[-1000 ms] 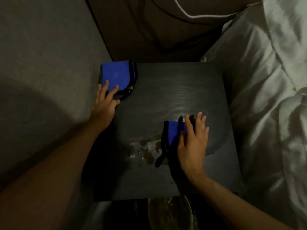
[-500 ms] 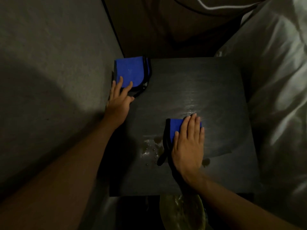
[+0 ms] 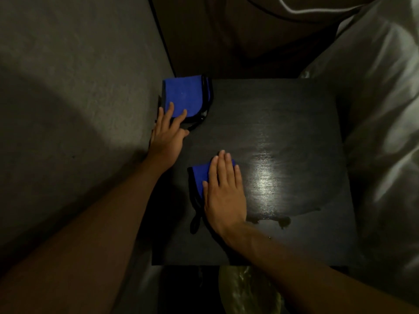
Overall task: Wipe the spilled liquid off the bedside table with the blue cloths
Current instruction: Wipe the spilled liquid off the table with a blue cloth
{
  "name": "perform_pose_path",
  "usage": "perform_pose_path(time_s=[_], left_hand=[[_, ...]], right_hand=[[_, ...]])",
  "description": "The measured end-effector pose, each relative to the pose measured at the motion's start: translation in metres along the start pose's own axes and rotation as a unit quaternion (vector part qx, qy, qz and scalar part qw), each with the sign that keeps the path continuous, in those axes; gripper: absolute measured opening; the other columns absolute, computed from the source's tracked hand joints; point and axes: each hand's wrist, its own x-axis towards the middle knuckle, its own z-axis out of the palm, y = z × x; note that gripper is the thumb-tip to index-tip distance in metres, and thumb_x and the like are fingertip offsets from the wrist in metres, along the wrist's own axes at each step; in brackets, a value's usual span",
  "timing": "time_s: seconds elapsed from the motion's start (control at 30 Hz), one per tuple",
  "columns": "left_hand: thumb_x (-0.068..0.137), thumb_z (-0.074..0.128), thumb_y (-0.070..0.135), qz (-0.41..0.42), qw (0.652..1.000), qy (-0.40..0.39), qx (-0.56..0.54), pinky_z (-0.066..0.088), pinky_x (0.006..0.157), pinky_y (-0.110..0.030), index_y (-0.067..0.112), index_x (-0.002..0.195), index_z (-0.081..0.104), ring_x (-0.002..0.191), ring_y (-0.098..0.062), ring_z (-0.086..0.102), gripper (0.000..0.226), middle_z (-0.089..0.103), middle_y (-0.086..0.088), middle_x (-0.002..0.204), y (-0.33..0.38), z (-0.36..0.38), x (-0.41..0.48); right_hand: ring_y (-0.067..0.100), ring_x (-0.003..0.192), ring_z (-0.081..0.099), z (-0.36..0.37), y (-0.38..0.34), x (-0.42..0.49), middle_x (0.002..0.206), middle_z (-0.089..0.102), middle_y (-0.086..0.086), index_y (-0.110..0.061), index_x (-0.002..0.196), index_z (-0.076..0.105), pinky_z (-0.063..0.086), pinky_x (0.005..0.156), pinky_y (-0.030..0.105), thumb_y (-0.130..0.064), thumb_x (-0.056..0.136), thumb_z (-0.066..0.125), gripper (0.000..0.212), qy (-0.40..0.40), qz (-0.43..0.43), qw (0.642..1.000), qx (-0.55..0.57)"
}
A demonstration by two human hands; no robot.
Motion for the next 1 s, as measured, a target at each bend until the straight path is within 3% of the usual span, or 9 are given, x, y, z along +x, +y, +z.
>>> perform_pose_path(time_s=[0.13,0.23,0.43,0.53,0.73,1.0], left_hand=[[0.097,0.035,0.025,-0.006,1.0,0.001,0.007,-0.003,0.121,-0.05,0.022,0.153,0.022,0.148,-0.03,-0.017,0.057,-0.01,-0.005,0.164,0.001,0.001,0.001],[0.096,0.034,0.025,-0.017,1.0,-0.008,0.024,-0.001,0.121,-0.053,0.023,0.153,0.021,0.148,-0.03,-0.018,0.058,-0.012,-0.004,0.164,0.002,0.001,0.003],[0.101,0.037,0.028,-0.048,0.997,0.003,-0.061,-0.002,0.121,-0.049,0.03,0.154,0.01,0.149,-0.025,-0.017,0.06,-0.013,-0.001,0.164,0.011,-0.006,-0.001],[0.101,0.037,0.028,-0.045,0.997,0.0,-0.064,-0.001,0.121,-0.05,0.031,0.154,0.009,0.149,-0.025,-0.018,0.06,-0.013,-0.002,0.163,0.011,-0.006,-0.001],[0.101,0.037,0.026,-0.035,0.995,0.007,-0.091,-0.002,0.121,-0.051,0.031,0.154,0.01,0.148,-0.023,-0.018,0.06,-0.013,0.0,0.164,0.013,-0.01,-0.007],[0.099,0.037,0.027,-0.025,0.998,0.008,-0.062,0.001,0.121,-0.054,0.032,0.154,0.008,0.148,-0.024,-0.019,0.062,-0.015,-0.002,0.163,0.009,-0.004,-0.004]], right_hand=[[0.032,0.155,0.009,-0.004,-0.003,0.005,0.166,0.014,0.023,0.002,0.157,0.024,0.015,0.126,0.048,-0.032,0.105,0.035,0.063,-0.024,-0.062,0.998,0.01],[0.034,0.155,0.011,-0.015,-0.006,-0.003,0.165,0.016,0.025,0.001,0.156,0.028,0.012,0.126,0.047,-0.031,0.101,0.046,0.067,0.003,-0.015,0.999,0.038],[0.035,0.155,-0.013,-0.009,-0.046,-0.018,0.166,-0.009,0.025,0.005,0.158,0.005,0.003,0.127,0.049,-0.062,0.101,0.004,0.088,-0.051,0.122,0.987,0.097],[0.036,0.155,-0.01,-0.004,-0.056,-0.011,0.166,-0.006,0.027,0.006,0.157,0.005,0.002,0.126,0.05,-0.065,0.101,0.005,0.091,-0.039,0.129,0.988,0.081],[0.028,0.154,-0.018,-0.002,-0.053,-0.01,0.167,-0.011,0.016,-0.003,0.16,0.001,-0.008,0.126,0.044,-0.064,0.101,0.01,0.085,-0.099,-0.072,0.99,0.072],[0.023,0.155,-0.017,-0.006,-0.039,-0.005,0.169,-0.004,0.012,-0.007,0.161,0.004,-0.011,0.125,0.04,-0.063,0.102,0.018,0.082,-0.146,-0.252,0.956,0.038]])
